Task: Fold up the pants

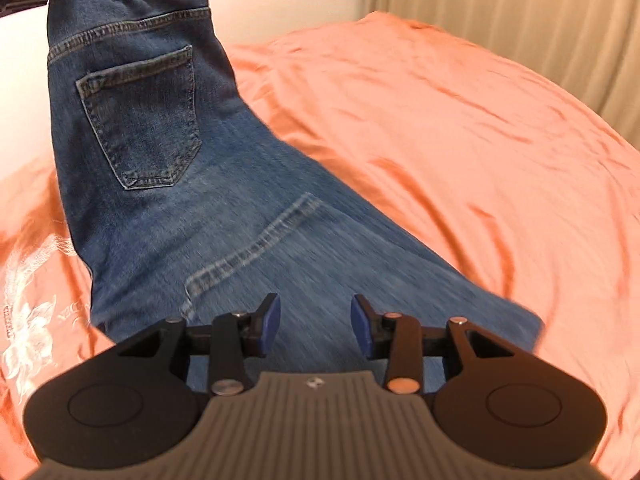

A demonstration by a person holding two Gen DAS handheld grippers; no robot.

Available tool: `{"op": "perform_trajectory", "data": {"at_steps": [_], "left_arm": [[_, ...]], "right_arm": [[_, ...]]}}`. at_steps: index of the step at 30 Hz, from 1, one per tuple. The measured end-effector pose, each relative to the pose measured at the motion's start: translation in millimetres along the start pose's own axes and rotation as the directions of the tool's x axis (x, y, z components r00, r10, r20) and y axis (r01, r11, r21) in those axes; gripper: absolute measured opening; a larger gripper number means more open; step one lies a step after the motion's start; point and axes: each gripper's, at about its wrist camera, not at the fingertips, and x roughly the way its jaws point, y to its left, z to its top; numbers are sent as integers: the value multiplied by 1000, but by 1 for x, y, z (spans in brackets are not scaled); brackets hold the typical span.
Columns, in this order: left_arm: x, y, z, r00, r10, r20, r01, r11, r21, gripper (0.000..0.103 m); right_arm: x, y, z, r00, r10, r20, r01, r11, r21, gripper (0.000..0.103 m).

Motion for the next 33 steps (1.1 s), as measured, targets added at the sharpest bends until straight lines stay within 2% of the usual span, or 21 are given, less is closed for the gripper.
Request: {"op": "perform_trajectory", "data": {"at_steps": [3,5,8,10,13,15,18,19,20,22,23,27,28,29,33], "left_arm": [[3,-67,-7,1000,-2,-23,5,989,147,17],[9,-110,-22,999,-12,-45,22,971,237,17],[23,-168,-56,992,-55,-116,91,938,335,17],[34,-199,-87,976,-95,-197,162,919,360,17],[45,-242,-141,935,-128,-332,264,874,407,18],[44,-262,-178,900,-127,-416,322,838,442,18],[45,-268,-208,878,-143,-457,373,802,466,26],[44,-264,-210,857,-189,-479,420,794,439,37],[43,-257,-209,825,-256,-503,482,785,390,53],[45,-241,-202,741,-390,-547,593,763,259,73],[43,-233,-199,723,-421,-548,614,756,228,73],[40,-209,-181,704,-476,-527,640,748,178,73],[38,-200,-175,706,-484,-518,640,749,172,73],[35,-192,-170,716,-479,-508,632,754,178,73],[42,-164,-152,783,-400,-475,557,792,250,73]], "right_arm": [[-24,-19,-23,1000,-16,19,15,997,71,36],[-40,-33,-39,999,-35,30,31,993,111,36],[-58,-50,-66,997,-63,38,56,985,163,36],[-69,-61,-84,996,-85,30,78,980,185,36],[-78,-77,-112,994,-106,9,101,967,232,36],[-84,-87,-132,993,-115,-8,113,955,275,36],[-88,-97,-157,993,-116,-29,119,939,322,36],[-88,-98,-163,993,-116,-35,121,938,326,36],[-90,-98,-168,992,-117,-37,123,937,328,36],[-93,-96,-176,993,-116,-32,120,939,323,36],[-92,-95,-175,994,-108,-25,110,941,320,36],[-93,-87,-166,998,-56,21,46,941,336,36],[-92,-81,-162,998,-44,34,30,939,342,36],[-88,-78,-158,998,-33,47,14,937,348,36],[-74,-66,-128,997,12,82,-41,935,353,38]]}}
